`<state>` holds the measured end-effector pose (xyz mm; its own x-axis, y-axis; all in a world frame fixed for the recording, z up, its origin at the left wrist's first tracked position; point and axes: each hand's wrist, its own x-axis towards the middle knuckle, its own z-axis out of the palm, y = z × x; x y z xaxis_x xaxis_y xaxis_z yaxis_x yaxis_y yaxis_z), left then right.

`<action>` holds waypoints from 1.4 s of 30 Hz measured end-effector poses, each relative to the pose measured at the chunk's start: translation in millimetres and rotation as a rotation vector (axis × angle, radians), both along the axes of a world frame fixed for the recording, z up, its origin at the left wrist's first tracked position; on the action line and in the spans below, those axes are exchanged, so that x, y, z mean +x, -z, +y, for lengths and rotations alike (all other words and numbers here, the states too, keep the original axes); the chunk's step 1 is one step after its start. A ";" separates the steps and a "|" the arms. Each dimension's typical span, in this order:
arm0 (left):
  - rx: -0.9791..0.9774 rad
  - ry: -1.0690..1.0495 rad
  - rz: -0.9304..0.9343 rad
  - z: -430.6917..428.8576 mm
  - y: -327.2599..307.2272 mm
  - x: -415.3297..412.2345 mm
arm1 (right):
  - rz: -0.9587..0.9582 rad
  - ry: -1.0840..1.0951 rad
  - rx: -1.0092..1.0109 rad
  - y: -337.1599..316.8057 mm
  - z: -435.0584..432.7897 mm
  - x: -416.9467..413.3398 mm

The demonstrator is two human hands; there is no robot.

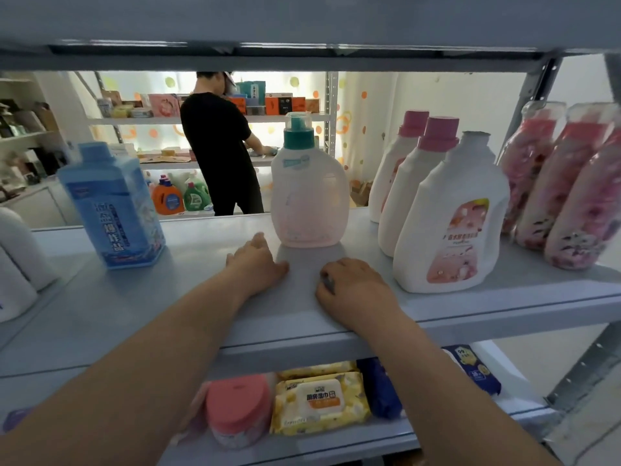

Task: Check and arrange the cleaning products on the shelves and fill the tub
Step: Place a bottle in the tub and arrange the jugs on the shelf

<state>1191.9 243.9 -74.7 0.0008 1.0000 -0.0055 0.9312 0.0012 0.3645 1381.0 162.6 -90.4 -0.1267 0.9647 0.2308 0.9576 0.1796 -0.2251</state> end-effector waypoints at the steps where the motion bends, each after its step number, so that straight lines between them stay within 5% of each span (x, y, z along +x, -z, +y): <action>1: 0.001 0.047 0.070 -12.5 0.3 -2.0 | -0.017 0.007 0.000 -0.1 -1.7 -0.2; 18: 0.268 0.619 0.448 -124.2 23.4 69.9 | 0.094 0.107 0.240 28.0 -106.9 75.6; 29: 0.326 0.514 0.371 -125.4 30.1 92.3 | 0.921 0.362 0.255 -19.1 -72.9 190.0; 35: 0.282 0.459 0.308 -130.5 24.8 93.8 | 0.942 0.309 -0.008 -31.1 -31.7 211.8; 42: 0.229 0.421 0.257 -134.2 19.7 96.6 | 0.927 0.185 -0.005 -26.8 -37.8 219.8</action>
